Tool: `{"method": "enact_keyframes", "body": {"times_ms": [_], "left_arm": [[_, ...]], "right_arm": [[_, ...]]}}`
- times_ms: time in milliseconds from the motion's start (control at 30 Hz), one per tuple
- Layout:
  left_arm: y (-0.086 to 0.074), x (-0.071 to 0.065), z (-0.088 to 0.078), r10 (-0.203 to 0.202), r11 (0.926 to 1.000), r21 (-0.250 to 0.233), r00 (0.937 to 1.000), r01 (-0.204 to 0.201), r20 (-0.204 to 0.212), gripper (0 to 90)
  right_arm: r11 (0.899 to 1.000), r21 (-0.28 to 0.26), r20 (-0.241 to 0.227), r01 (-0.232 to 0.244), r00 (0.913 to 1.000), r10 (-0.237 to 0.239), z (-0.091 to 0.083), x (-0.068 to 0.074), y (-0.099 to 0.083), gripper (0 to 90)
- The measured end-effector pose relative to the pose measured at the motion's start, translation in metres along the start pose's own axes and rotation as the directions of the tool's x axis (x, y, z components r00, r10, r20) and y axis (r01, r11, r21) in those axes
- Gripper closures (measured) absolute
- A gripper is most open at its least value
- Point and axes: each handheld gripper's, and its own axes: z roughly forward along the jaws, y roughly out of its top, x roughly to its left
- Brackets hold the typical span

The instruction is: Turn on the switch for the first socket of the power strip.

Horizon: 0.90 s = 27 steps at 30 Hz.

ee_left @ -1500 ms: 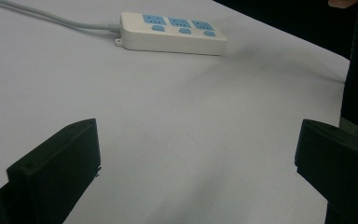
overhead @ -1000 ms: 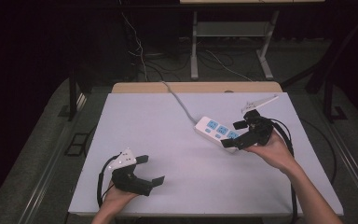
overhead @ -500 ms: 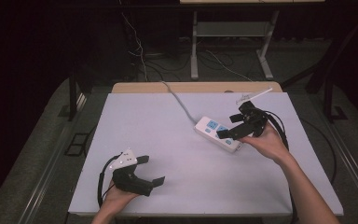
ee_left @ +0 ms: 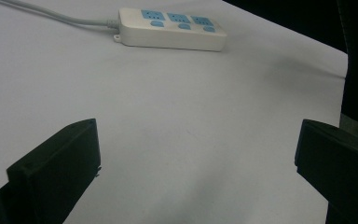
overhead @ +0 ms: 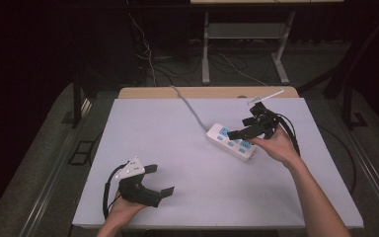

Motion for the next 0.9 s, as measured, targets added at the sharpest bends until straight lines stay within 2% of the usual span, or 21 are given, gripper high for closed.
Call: {"method": "enact_keyframes", "body": {"times_ms": [300,800,833,900], "left_arm": [[0.0,0.002,-0.002,-0.003,1.0,-0.003,1.0,0.003,-0.004,0.0],[0.0,0.001,-0.001,-0.003,1.0,-0.002,1.0,0.003,0.0,0.0],[0.0,0.001,-0.001,-0.002,1.0,-0.001,1.0,0.002,0.0,0.0],[0.0,0.001,-0.001,-0.002,1.0,-0.001,1.0,0.002,0.0,0.0]], "right_arm": [[1.0,0.014,0.007,-0.019,0.9998,0.019,0.015,-0.005,0.005,0.2],[0.999,0.007,0.01,-0.047,0.9988,0.047,0.038,-0.011,0.004,0.2],[0.999,0.004,0.015,-0.046,0.9988,0.046,0.039,-0.012,0.004,1.6],[0.999,-0.009,0.029,-0.038,0.9989,0.038,0.042,-0.012,0.004,16.3]]}}
